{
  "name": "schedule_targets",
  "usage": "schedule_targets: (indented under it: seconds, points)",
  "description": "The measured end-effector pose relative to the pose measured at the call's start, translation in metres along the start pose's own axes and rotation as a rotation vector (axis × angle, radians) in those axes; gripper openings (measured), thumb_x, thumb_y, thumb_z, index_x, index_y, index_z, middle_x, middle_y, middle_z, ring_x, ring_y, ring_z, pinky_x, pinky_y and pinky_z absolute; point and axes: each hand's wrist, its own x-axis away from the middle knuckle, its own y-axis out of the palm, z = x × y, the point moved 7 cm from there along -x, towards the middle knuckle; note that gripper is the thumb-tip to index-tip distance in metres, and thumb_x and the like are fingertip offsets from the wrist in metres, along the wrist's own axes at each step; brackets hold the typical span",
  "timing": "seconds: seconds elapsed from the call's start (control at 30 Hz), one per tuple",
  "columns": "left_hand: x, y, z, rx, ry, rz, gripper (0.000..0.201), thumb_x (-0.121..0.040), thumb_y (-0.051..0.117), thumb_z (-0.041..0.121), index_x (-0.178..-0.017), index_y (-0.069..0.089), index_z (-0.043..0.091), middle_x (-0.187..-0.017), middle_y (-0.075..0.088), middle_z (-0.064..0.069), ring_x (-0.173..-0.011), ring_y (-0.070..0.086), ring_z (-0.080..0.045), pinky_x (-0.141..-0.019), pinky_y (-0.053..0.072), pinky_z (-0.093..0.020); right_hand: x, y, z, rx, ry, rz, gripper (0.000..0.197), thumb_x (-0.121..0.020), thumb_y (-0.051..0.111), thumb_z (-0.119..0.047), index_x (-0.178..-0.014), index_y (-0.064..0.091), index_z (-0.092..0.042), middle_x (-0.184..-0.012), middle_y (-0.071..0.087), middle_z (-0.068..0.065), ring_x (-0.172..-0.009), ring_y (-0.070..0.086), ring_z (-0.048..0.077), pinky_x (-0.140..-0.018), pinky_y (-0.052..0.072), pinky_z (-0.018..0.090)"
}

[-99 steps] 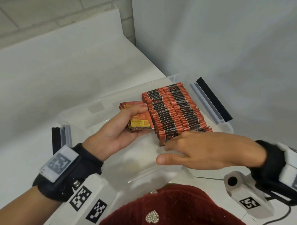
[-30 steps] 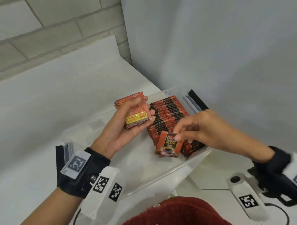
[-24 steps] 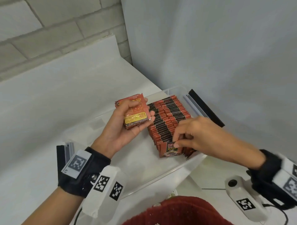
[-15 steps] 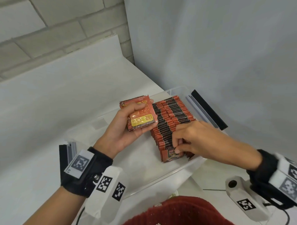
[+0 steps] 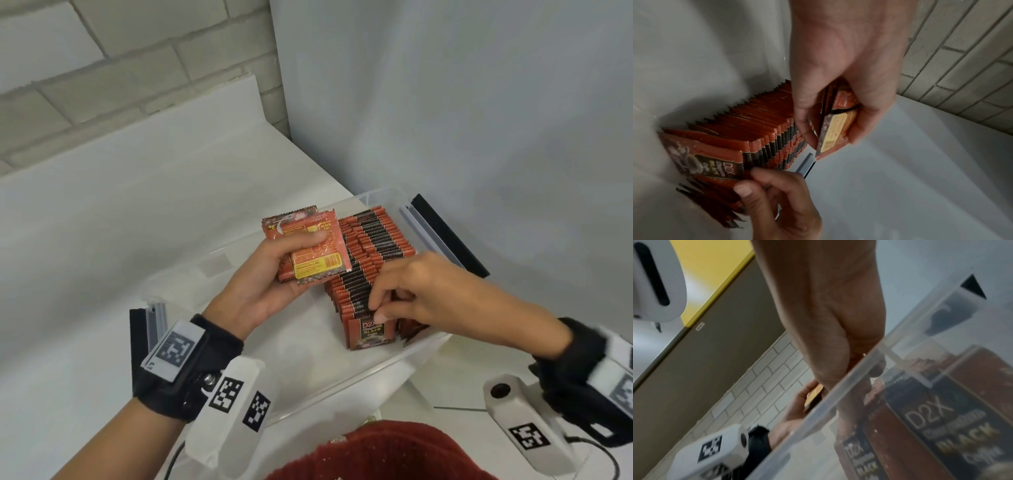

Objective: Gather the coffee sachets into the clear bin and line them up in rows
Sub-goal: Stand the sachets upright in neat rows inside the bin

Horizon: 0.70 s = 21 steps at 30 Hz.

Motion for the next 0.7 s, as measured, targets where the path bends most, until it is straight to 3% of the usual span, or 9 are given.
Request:
schedule_targets:
  seconds: [0.1,0.17,0.23,0.3,0.4,0.5,0.6,0.7]
  points:
    - [0.000,0.001,0.000,-0.024,0.013,-0.042,0.026,-0.074,0.063,0.006,-0.100,0.068,0.009,-0.101,0.073,-0.012,-0.088,0.072,-0.023,-0.081,0.058,-0.033,0.000,-0.024,0.002,-0.273,0.056,0.233,0.019,-0.072,0.077,-0.037,-0.084,0.074,-0.023,-0.071,0.066,-0.012,-0.062,0.057,-0.002,-0.059,0.042,0.009]
    - [0.000,0.003,-0.001,-0.029,0.014,-0.069,0.023,-0.076,0.062,0.005,-0.097,0.072,0.009,-0.101,0.073,-0.014,-0.088,0.072,-0.024,-0.077,0.059,-0.032,-0.003,-0.031,0.006,-0.428,0.105,0.340,0.031,-0.066,0.076,-0.044,-0.088,0.071,-0.023,-0.072,0.069,-0.008,-0.060,0.059,0.000,-0.059,0.044,0.011]
    - [0.000,0.006,-0.003,-0.043,0.008,-0.101,0.020,-0.076,0.067,0.007,-0.094,0.076,0.010,-0.101,0.072,-0.014,-0.089,0.072,-0.023,-0.076,0.059,-0.031,-0.011,-0.030,0.005,-0.513,0.114,0.347,0.031,-0.069,0.077,-0.038,-0.094,0.069,-0.021,-0.076,0.071,-0.005,-0.066,0.065,0.005,-0.063,0.049,0.013]
    - [0.000,0.008,-0.003,-0.048,-0.001,-0.108,0.021,-0.074,0.072,0.022,-0.093,0.077,0.013,-0.102,0.072,-0.013,-0.090,0.071,-0.022,-0.076,0.058,-0.031,-0.018,-0.026,0.001,-0.553,0.104,0.318,0.023,-0.076,0.078,-0.024,-0.096,0.067,-0.020,-0.078,0.073,-0.005,-0.069,0.068,0.007,-0.069,0.052,0.015]
    - [-0.001,0.004,-0.006,-0.016,-0.056,-0.062,0.060,-0.070,0.052,0.057,-0.106,0.071,0.013,-0.109,0.071,-0.012,-0.096,0.070,-0.021,-0.077,0.059,-0.032,-0.021,-0.028,-0.001,-0.606,0.077,0.352,0.017,-0.080,0.075,-0.017,-0.095,0.068,-0.021,-0.076,0.072,-0.007,-0.068,0.066,0.005,-0.067,0.050,0.015]
    - [-0.002,0.002,-0.006,0.013,-0.078,-0.038,0.079,-0.067,0.043,0.071,-0.115,0.067,0.012,-0.111,0.069,-0.010,-0.096,0.068,-0.020,-0.078,0.057,-0.034,-0.013,-0.042,-0.007,-0.629,-0.005,0.485,0.010,-0.079,0.073,-0.023,-0.089,0.070,-0.021,-0.081,0.071,-0.005,-0.069,0.065,0.008,-0.066,0.050,0.017]
    - [-0.002,0.000,-0.010,0.044,-0.112,-0.026,0.071,-0.072,0.046,0.071,-0.102,0.072,0.013,-0.092,0.067,-0.011,-0.079,0.065,-0.020,-0.073,0.057,-0.035,-0.008,-0.052,-0.014,-0.631,-0.091,0.587,0.007,-0.080,0.073,-0.018,-0.084,0.070,-0.023,-0.083,0.072,-0.005,-0.076,0.069,0.011,-0.074,0.054,0.023]
    - [0.001,0.004,-0.014,0.015,-0.144,-0.049,0.046,-0.080,0.054,0.054,-0.088,0.073,0.013,-0.082,0.068,-0.010,-0.072,0.065,-0.020,-0.068,0.058,-0.034,-0.010,-0.053,-0.023,-0.509,-0.200,0.639,0.018,-0.083,0.069,-0.001,-0.093,0.074,-0.015,-0.096,0.071,-0.002,-0.092,0.069,0.016,-0.085,0.055,0.027]
